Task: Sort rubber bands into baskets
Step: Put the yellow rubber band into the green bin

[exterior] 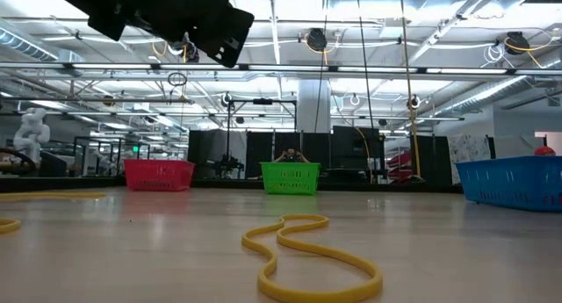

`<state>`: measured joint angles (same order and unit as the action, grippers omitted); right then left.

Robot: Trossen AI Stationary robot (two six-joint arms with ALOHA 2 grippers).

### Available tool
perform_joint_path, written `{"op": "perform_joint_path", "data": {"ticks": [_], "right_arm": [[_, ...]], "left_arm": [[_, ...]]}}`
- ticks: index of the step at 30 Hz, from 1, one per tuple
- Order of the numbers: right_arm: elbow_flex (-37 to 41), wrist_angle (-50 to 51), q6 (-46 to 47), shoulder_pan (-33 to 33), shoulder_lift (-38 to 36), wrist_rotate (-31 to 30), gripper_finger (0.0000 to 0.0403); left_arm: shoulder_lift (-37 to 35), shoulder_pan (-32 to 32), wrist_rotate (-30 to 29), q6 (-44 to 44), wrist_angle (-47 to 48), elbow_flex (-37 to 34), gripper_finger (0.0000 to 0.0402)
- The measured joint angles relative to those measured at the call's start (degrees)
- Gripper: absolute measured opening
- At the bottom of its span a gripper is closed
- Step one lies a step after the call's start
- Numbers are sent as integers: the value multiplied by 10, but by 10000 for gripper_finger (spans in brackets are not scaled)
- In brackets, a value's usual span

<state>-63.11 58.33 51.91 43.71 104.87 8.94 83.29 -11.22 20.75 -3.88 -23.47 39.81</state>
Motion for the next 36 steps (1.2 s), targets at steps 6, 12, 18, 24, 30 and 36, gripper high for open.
{"op": "perform_joint_path", "data": {"ticks": [6, 12, 18, 24, 30, 36], "right_arm": [[27, -11, -5, -6, 8, 7, 104], [58, -41, -14, -24, 6, 51, 65], [58, -41, -20, -44, -10, 58, 7], [47, -31, 14, -51, -76, -11, 1], [45, -83, 37, -50, -150, -127, 1], [44, -204, -23, -56, -189, -236, 0]], "left_arm": [[0, 0, 0, 0, 3, 0, 150], [0, 0, 0, -1, 4, 0, 150], [0, 0, 0, -14, 5, 0, 150], [0, 0, 0, -35, 5, 0, 150], [0, 0, 0, -97, 4, 0, 150], [2, -1, 0, -100, -27, 0, 150]]}}
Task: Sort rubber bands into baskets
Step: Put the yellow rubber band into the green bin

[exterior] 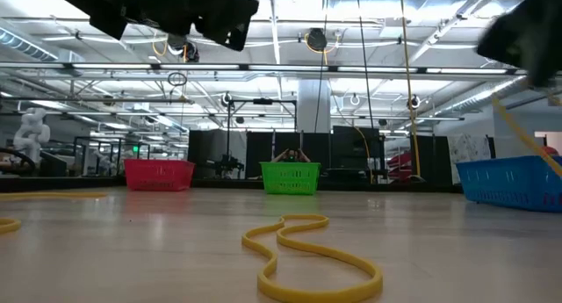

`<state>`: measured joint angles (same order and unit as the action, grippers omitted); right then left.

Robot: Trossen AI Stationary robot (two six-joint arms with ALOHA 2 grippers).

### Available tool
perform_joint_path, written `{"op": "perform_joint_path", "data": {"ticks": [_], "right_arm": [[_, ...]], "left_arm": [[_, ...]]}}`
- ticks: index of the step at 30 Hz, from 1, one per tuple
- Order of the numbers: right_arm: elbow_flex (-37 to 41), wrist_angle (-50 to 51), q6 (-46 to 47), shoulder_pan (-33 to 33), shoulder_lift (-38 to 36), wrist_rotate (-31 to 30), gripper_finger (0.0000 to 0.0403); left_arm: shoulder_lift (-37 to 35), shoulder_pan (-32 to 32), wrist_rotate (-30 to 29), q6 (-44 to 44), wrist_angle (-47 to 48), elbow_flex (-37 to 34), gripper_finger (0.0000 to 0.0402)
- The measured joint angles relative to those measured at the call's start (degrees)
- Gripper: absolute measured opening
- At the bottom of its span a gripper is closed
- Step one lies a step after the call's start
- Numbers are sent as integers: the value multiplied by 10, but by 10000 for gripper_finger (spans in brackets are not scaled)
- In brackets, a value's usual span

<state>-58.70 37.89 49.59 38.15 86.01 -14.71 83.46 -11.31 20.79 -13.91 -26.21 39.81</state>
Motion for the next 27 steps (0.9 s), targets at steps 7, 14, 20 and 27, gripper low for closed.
{"op": "perform_joint_path", "data": {"ticks": [7, 14, 20, 27], "right_arm": [[0, -132, -84, -35, 0, -66, 0], [-1, -186, -147, -79, 1, -112, 0], [-2, -205, -181, -109, 1, -111, 0], [-2, -210, -191, -127, 1, -108, 0]], "left_arm": [[57, -7, 3, 1, -118, 0, 150], [145, -2, 5, 61, -269, 7, 150], [178, 15, -13, 107, -246, 42, 150], [186, 16, -63, 124, -221, 54, 150]]}}
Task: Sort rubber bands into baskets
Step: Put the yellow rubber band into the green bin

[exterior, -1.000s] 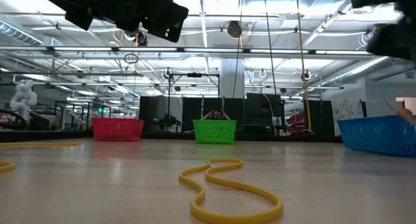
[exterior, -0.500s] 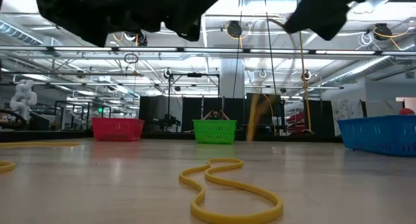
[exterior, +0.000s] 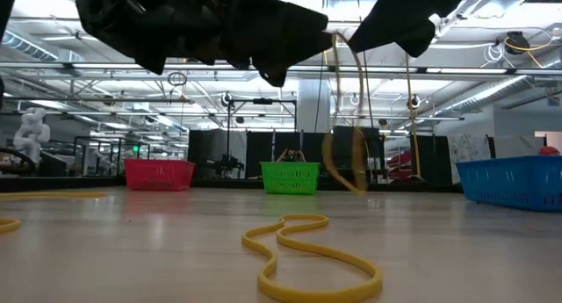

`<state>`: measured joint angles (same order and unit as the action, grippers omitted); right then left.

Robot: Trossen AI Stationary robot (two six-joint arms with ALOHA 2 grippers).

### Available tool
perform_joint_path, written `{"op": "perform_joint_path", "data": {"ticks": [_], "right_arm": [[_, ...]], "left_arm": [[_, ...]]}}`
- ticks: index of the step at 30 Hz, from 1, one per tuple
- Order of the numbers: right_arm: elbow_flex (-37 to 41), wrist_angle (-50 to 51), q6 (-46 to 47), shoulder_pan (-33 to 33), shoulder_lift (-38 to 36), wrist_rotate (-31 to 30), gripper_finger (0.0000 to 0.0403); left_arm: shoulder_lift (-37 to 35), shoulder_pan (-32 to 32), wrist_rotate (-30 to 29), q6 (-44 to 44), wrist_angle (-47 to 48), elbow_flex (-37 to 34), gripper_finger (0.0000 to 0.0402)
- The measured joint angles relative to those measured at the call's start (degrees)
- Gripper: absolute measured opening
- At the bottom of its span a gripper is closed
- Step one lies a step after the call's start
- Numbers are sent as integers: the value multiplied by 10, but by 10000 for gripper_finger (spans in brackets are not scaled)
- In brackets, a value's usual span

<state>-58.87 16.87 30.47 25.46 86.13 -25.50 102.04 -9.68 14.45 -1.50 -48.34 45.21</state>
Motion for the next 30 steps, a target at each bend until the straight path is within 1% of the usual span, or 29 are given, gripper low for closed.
{"op": "perform_joint_path", "data": {"ticks": [4, 8, 13, 16, 18, 20, 21, 22, 27, 30], "right_arm": [[0, 0, -3, -6, 0, 0, 0], [0, 1, -5, -9, 0, 0, 0], [0, 1, -12, -11, 0, 1, 0], [0, 1, -12, -11, 0, 1, 0], [0, 2, -13, -11, 0, 1, 0], [0, 2, -15, -11, 0, 1, 0], [0, 2, -18, -11, 0, 1, 0], [0, 2, -23, -11, 0, 1, 0], [0, 2, -46, -11, 0, 0, 1], [0, 12, -61, -11, 0, -19, 13]], "left_arm": [[0, 5, -41, 47, 1, 0, 150], [0, 18, -43, 82, 15, 0, 150], [0, 28, -42, 88, 27, 0, 145], [0, 30, -41, 87, 30, 0, 115], [0, 30, -32, 87, 28, 0, 79], [0, 31, -1, 75, 29, 0, 34], [0, 30, 9, 70, 28, 0, 18], [0, 30, 11, 70, 25, 0, 12], [0, 31, 11, 67, 23, 0, 6], [0, 39, 7, 68, 22, 0, 5]]}}
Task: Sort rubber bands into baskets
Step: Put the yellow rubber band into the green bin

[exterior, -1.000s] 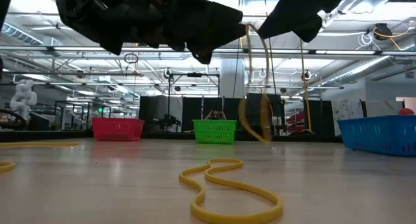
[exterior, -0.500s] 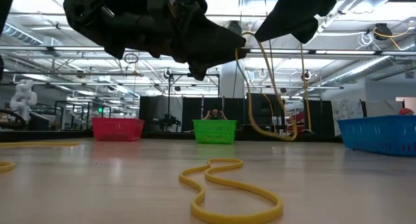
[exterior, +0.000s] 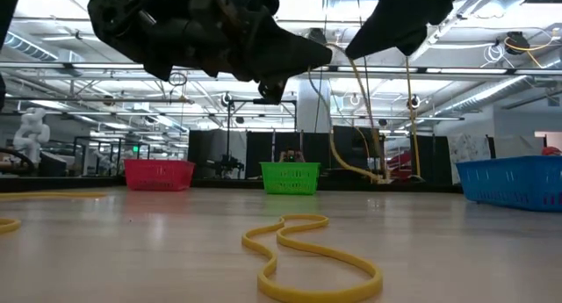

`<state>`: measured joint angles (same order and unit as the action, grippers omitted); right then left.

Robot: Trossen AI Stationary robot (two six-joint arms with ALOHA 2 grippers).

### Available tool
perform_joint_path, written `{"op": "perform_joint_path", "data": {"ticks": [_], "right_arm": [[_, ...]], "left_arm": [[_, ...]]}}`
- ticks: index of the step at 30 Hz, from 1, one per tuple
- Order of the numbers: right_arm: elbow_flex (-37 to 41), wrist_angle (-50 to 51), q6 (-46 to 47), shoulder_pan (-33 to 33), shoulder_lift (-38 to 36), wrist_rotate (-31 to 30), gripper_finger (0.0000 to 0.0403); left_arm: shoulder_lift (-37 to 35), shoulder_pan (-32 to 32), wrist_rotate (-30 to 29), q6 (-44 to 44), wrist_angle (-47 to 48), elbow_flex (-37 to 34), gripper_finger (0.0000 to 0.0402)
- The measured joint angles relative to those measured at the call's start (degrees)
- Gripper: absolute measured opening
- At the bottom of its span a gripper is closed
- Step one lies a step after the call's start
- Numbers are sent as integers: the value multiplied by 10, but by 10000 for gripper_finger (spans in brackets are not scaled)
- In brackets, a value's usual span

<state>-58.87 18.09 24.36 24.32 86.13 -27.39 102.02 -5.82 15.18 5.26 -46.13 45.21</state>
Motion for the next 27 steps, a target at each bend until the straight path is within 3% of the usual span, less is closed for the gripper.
{"op": "perform_joint_path", "data": {"ticks": [6, 13, 23, 27], "right_arm": [[0, 49, 1, -4, 0, -70, 63], [0, 66, 3, -15, 0, -75, 110], [0, 74, -25, -21, 0, -118, 118], [0, 81, -30, -22, 0, -119, 116]], "left_arm": [[-37, 30, -6, -2, 24, 0, 4], [-97, 110, -80, -44, 52, 6, 3], [-91, 260, -79, -41, 196, 95, 2], [-79, 298, -71, -27, 199, 107, 2]]}}
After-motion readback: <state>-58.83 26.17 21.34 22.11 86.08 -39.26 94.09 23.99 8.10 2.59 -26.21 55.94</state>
